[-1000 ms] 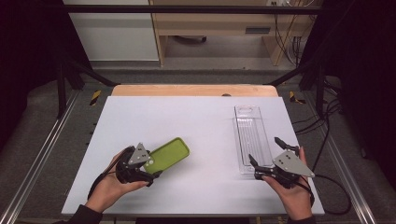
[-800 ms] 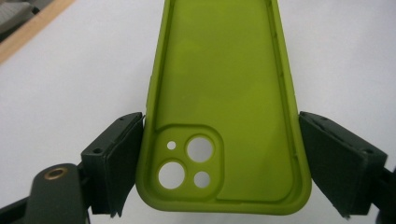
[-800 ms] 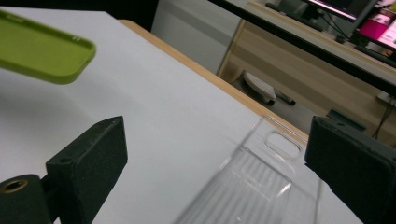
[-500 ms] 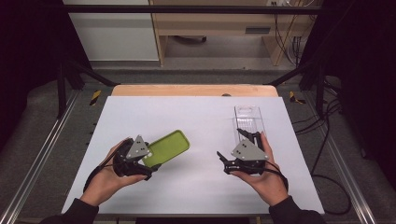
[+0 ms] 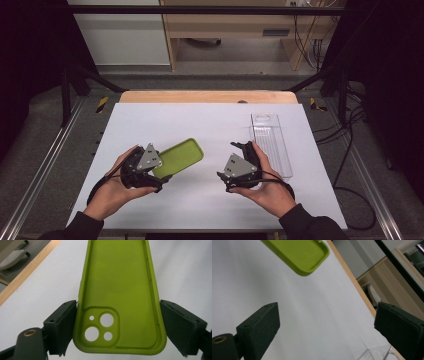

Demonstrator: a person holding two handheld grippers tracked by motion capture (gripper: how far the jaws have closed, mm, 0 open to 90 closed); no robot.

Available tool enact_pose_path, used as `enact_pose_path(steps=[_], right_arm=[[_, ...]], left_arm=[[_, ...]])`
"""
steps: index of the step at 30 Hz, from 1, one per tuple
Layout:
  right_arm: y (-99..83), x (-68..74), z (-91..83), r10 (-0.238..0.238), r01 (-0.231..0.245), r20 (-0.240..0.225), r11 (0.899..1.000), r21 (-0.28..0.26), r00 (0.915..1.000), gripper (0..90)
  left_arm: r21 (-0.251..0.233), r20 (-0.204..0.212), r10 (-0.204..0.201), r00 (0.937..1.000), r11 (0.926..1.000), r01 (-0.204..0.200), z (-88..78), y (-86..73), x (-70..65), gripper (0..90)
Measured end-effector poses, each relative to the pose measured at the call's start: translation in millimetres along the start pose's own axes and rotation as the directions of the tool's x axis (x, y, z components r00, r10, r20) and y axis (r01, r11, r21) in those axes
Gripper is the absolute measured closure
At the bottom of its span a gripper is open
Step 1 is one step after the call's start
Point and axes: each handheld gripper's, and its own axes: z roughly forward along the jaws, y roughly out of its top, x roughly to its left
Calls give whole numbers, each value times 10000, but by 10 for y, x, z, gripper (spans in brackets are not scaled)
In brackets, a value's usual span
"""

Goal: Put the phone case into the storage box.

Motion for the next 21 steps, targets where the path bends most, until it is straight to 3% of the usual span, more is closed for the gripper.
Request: enact_pose_path(steps=[4,21], right_arm=[[47,31,48,-446,452,-372,9989,141,9983,69],[233,181,191,-1377,1404,-1266,9900,120,9823,75]], left_arm=[[106,-33,164,9999,9998,-164,14,44,-30,163],[525,55,562,9984,9970,-564,163,114,-119,163]])
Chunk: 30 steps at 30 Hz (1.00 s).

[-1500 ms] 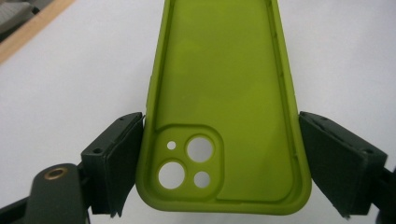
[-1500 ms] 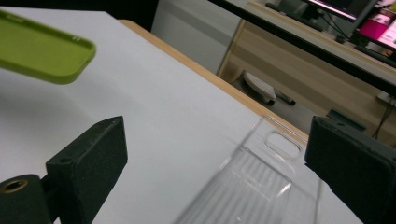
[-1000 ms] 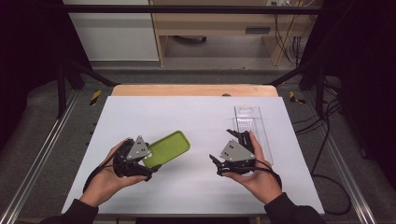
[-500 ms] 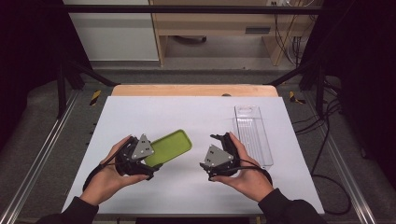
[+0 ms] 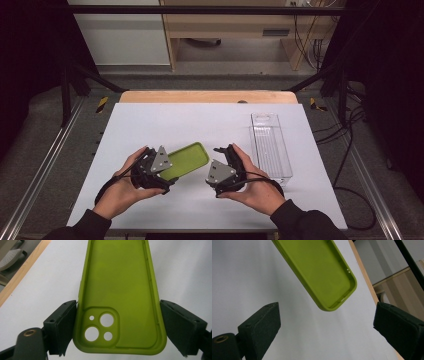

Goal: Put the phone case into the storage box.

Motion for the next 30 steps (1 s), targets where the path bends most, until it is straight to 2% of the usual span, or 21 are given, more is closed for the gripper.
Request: enact_pose_path(steps=[7,19,30], right_arm=[[21,46,33,-135,136,-131,9999,15,9998,84],[38,98,67,-766,772,-370,9969,148,9964,169],[92,175,90,-1285,1294,-527,9915,133,9903,328]], left_arm=[[15,38,78,10000,10000,-78,13,23,-29,163],[111,121,192,9997,9998,-194,23,19,-55,163],[162,241,269,9993,9995,-273,47,14,-86,163]])
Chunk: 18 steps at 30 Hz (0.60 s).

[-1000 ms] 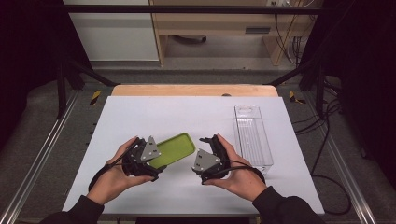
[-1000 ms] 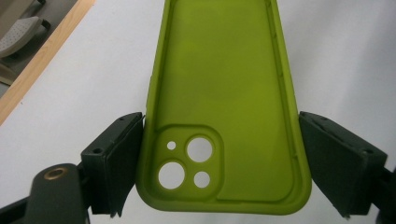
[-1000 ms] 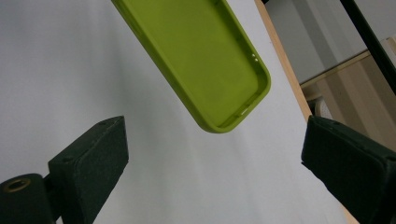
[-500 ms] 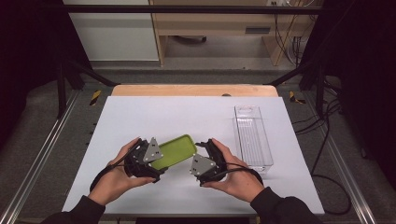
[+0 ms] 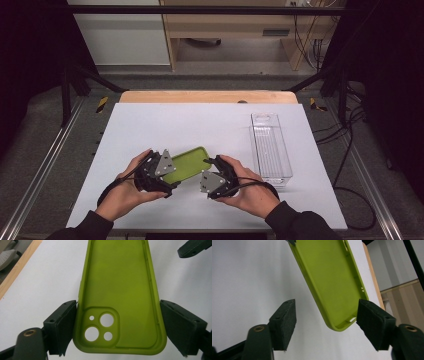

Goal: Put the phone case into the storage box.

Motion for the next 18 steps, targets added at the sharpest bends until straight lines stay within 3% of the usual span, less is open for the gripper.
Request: enact_pose_path(steps=[7,18], right_arm=[[73,36,18,-533,531,-94,9984,-197,9985,461],[219,123,100,-1203,1202,-405,9927,-60,9919,608]], left_arm=[[-1,35,33,10000,10000,-33,14,10,-15,163],[28,47,103,9999,9999,-103,26,31,-34,163]])
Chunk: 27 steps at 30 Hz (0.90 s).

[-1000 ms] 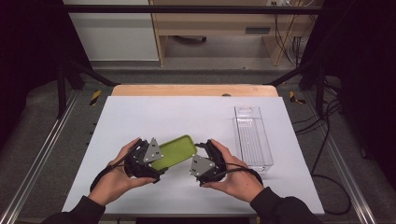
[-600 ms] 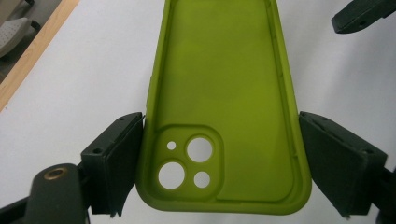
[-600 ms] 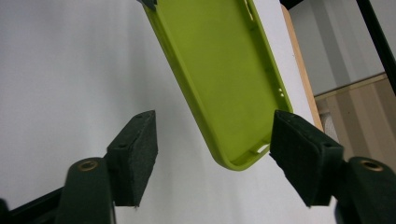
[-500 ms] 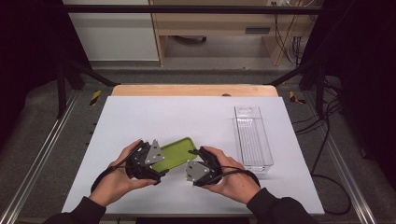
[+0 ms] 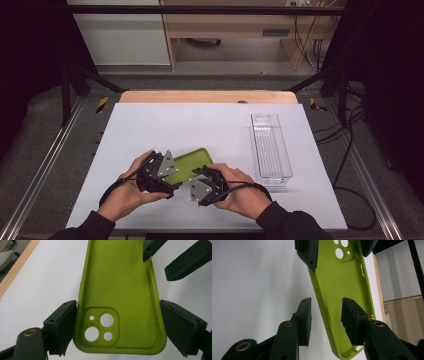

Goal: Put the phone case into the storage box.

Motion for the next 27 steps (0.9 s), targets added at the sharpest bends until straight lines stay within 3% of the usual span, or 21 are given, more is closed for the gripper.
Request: enact_pose_path(steps=[15,27], right_arm=[[118,63,50,-1092,1100,-354,9937,213,9934,736],[149,88,55,-1374,1393,-519,9896,359,9892,783]], left_arm=[[55,145,174,9997,9998,-175,21,24,-40,163],[65,224,250,9994,9997,-252,32,40,-55,163]])
